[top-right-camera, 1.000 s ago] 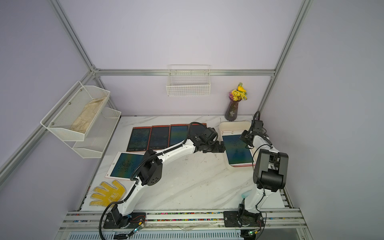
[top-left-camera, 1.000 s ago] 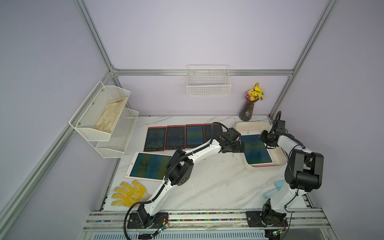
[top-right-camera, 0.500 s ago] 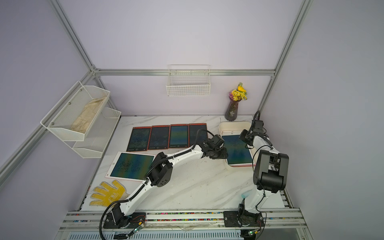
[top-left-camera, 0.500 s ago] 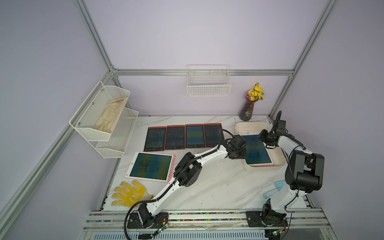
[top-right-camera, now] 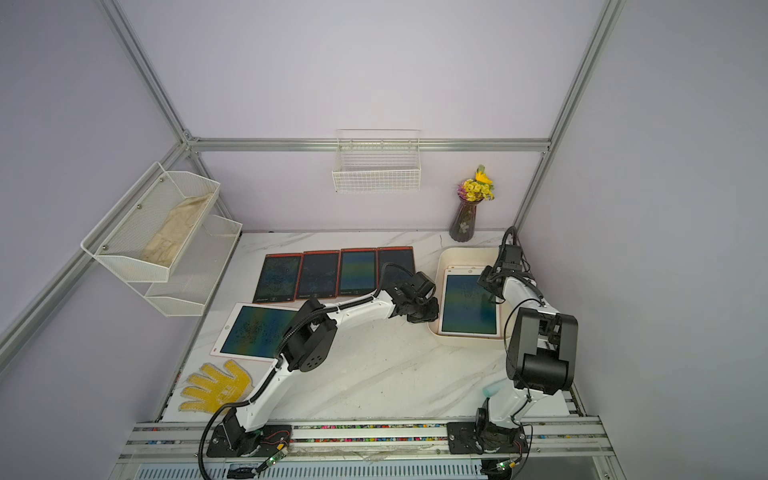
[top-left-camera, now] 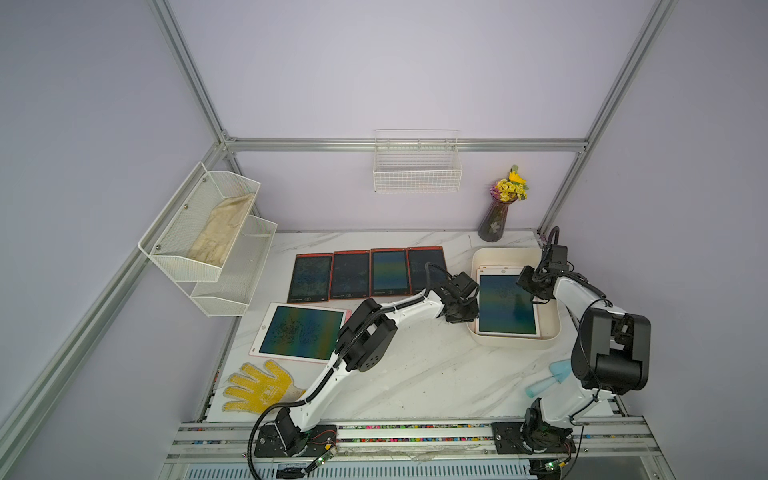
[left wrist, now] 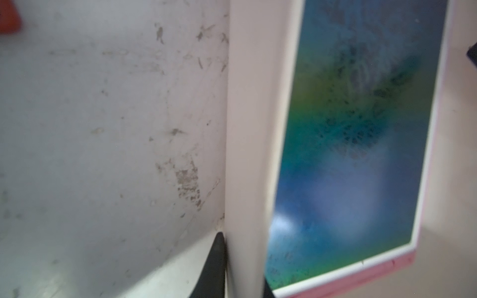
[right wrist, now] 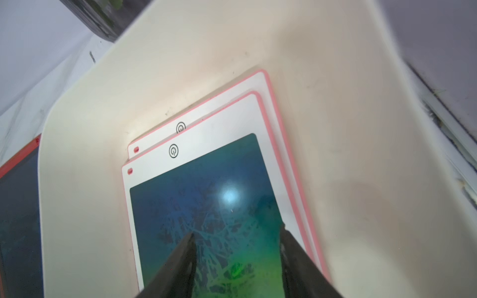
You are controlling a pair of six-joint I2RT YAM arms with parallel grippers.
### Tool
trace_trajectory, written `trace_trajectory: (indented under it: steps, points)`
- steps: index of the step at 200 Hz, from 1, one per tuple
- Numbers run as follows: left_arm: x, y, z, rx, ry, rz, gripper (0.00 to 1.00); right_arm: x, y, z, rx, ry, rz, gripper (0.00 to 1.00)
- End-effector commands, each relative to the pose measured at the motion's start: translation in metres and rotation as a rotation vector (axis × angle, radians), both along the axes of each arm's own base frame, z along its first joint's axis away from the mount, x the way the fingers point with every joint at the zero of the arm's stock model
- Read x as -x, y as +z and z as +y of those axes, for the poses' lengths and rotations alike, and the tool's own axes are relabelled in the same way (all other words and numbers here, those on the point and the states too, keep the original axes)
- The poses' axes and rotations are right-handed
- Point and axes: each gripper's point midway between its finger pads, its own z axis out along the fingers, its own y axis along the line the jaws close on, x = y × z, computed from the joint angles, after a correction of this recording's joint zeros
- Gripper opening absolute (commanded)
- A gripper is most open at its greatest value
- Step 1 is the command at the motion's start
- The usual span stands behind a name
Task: Take out the writing tablet from the storage box
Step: Pick up the writing tablet from the storage box.
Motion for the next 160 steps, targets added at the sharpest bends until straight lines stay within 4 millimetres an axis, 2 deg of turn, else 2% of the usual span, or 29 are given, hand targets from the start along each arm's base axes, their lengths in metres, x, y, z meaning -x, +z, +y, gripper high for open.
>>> trace_trajectory:
  steps: [1, 34, 55, 58, 92, 103, 160]
  points:
    - [0.009, -0.012, 0.014, -0.012, -0.02, 0.037, 0.08, 0.016, -0.005, 0.007, 0.043, -0.013, 0.063, 0.54]
    - [0.005, -0.011, 0.022, -0.011, -0.03, 0.019, 0.06, 0.024, -0.006, 0.008, 0.058, -0.027, 0.082, 0.54]
    - [0.004, -0.013, 0.025, 0.004, -0.037, 0.022, 0.05, 0.02, 0.006, 0.014, 0.046, -0.012, 0.046, 0.53]
    - [0.005, -0.013, 0.025, 0.005, -0.039, 0.023, 0.05, 0.024, 0.006, 0.015, 0.042, -0.01, 0.065, 0.53]
    - [0.003, -0.011, 0.023, 0.015, -0.061, 0.017, 0.04, 0.019, 0.064, 0.016, 0.07, -0.017, -0.055, 0.52]
    - [0.003, -0.009, 0.023, 0.015, -0.062, 0.012, 0.03, 0.018, 0.072, 0.015, 0.081, -0.024, -0.065, 0.52]
    - [0.003, -0.006, 0.023, 0.021, -0.069, 0.005, 0.02, 0.016, 0.047, 0.007, 0.12, -0.036, 0.029, 0.51]
